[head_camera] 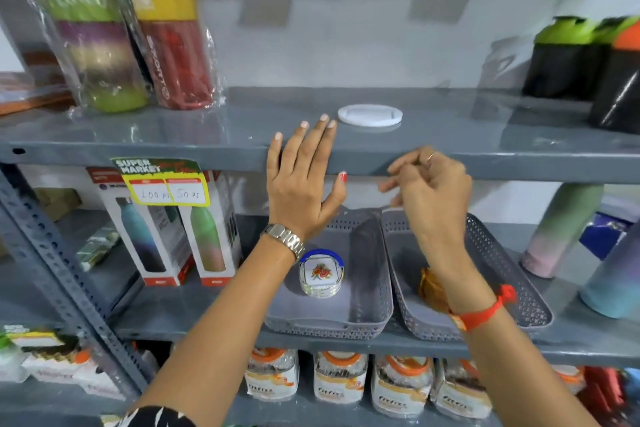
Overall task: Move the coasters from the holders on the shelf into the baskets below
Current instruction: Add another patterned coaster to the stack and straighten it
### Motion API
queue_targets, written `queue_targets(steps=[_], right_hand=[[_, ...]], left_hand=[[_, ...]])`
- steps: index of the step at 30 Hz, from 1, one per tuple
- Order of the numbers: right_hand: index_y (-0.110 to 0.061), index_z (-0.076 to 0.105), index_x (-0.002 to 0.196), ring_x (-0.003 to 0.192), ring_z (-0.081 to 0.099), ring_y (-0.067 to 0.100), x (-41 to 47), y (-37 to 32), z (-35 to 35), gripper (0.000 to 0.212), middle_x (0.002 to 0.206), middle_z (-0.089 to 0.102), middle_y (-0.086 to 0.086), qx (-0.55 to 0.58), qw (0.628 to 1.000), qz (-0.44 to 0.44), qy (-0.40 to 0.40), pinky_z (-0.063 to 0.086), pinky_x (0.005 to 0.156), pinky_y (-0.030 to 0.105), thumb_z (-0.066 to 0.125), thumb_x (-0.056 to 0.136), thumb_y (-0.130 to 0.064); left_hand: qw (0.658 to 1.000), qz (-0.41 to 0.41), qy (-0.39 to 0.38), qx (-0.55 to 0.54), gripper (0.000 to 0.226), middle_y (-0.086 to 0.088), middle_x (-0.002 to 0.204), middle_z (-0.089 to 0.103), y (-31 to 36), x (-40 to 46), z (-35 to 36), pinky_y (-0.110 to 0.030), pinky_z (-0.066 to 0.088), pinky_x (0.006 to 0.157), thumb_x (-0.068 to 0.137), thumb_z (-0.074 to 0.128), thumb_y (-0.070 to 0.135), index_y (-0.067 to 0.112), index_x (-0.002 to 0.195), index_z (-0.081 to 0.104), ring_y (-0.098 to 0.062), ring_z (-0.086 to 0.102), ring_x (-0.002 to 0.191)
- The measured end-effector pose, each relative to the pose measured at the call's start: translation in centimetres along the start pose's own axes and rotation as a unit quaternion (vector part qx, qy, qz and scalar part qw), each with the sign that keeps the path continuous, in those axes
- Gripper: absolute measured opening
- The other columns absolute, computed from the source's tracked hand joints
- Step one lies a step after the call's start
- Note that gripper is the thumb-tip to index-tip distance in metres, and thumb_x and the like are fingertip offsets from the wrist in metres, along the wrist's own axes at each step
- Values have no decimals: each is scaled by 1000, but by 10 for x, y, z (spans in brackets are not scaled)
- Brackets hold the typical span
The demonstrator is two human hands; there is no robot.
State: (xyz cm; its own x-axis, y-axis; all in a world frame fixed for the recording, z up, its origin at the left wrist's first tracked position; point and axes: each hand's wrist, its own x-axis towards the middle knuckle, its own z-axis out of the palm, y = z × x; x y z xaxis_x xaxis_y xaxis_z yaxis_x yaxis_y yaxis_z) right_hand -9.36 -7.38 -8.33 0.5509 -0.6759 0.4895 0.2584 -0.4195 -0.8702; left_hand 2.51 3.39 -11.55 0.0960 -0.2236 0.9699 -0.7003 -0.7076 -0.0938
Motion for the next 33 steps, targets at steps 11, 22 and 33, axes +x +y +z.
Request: queue_targets(steps=[11, 22, 33], right_hand=[[0, 66, 88, 91, 63, 35, 99, -59, 21, 35, 93, 70, 14, -335, 936, -59, -90, 53, 73, 33, 63, 79, -34], [-6, 52, 120, 118, 53, 33, 127, -49, 44, 77, 126, 57, 13, -440, 860, 32, -258, 48, 94, 37, 73, 67, -58], [-18, 41, 141, 129, 42, 30, 86, -63, 16, 98, 144, 47, 0, -473, 846, -245, -2, 14, 112, 62, 69, 61, -67]], left_hand=[[999, -18, -35, -33, 56, -6, 137, 49, 3, 3, -10, -40, 15, 113, 83, 41, 35, 11, 135, 39, -20, 39, 127], [995, -27, -84, -55, 58, -6, 138, 48, 2, 4, -17, -39, 12, 115, 83, 42, 35, 13, 137, 36, -20, 39, 127], [994, -29, -81, -60, 59, -5, 139, 45, 3, 3, -15, -39, 9, 115, 83, 41, 35, 13, 137, 34, -20, 36, 129]])
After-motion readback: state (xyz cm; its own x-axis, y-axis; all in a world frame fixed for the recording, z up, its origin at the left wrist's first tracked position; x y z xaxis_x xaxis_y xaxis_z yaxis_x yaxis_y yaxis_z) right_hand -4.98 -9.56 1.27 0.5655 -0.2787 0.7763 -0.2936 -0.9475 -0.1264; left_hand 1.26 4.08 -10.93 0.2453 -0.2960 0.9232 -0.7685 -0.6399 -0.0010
